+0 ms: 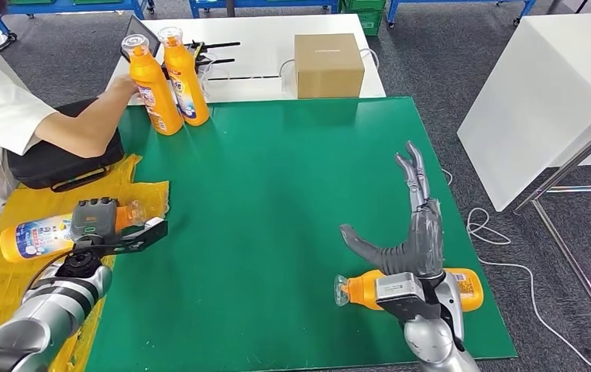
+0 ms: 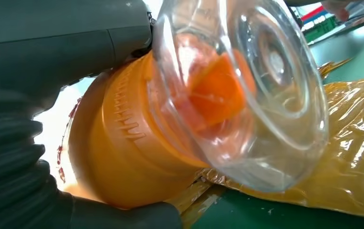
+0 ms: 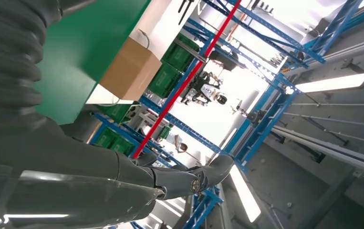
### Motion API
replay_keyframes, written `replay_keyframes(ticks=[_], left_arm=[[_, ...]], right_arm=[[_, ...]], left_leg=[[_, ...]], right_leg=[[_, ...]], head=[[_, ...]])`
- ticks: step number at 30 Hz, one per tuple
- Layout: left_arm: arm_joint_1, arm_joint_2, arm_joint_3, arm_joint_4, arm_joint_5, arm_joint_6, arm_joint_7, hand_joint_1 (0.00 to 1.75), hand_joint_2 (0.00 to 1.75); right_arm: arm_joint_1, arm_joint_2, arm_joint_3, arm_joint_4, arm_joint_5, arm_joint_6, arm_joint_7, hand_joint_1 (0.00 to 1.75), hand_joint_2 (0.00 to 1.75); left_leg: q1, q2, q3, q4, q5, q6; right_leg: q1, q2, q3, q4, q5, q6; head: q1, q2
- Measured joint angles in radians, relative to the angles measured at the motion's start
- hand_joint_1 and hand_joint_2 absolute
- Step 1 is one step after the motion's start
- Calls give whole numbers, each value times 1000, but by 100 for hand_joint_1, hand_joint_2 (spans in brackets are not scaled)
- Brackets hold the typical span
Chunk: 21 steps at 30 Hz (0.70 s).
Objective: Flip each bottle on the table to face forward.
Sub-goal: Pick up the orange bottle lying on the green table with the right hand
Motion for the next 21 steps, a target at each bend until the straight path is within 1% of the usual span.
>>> replay_keyframes(ticks=[2, 3, 9, 11, 15, 21], left_arm=[[-1, 0, 24, 8, 19, 5, -33, 14, 175], [-2, -1, 35, 11, 29, 10, -48, 0, 175], [0, -17, 122, 21, 106, 54, -135, 0, 175], [2, -24, 146, 22, 120, 65, -152, 0, 175], [3, -32, 175, 22, 126, 72, -160, 0, 175], [3, -38, 197, 23, 134, 74, -171, 0, 175]], right_arm=[[0, 0, -2, 6, -6, 3, -1, 0, 175], [0, 0, -2, 9, -9, 5, -1, 0, 175], [-2, 0, -3, 34, -17, 11, -2, 0, 175], [-2, 1, -3, 42, -17, 11, -2, 0, 175], [-3, 2, -3, 53, -17, 11, -2, 0, 175], [-6, 2, -3, 63, -17, 11, -2, 0, 175]], left_leg=[[0, 0, 1, 0, 0, 0], [0, 0, 1, 0, 0, 0], [0, -1, 2, 0, 1, -1], [0, -1, 2, 0, 1, -1], [0, -2, 2, 0, 1, -1], [0, -2, 2, 0, 1, -1]], right_leg=[[0, 0, 1, 0, 0, 0], [0, 0, 1, 0, 0, 0], [0, -1, 1, 1, 0, 0], [0, -1, 1, 1, 0, 0], [0, -1, 2, 1, 0, 0], [0, -1, 2, 1, 0, 0]], head=[[0, 0], [0, 0], [0, 0], [0, 0], [0, 0], [0, 0]])
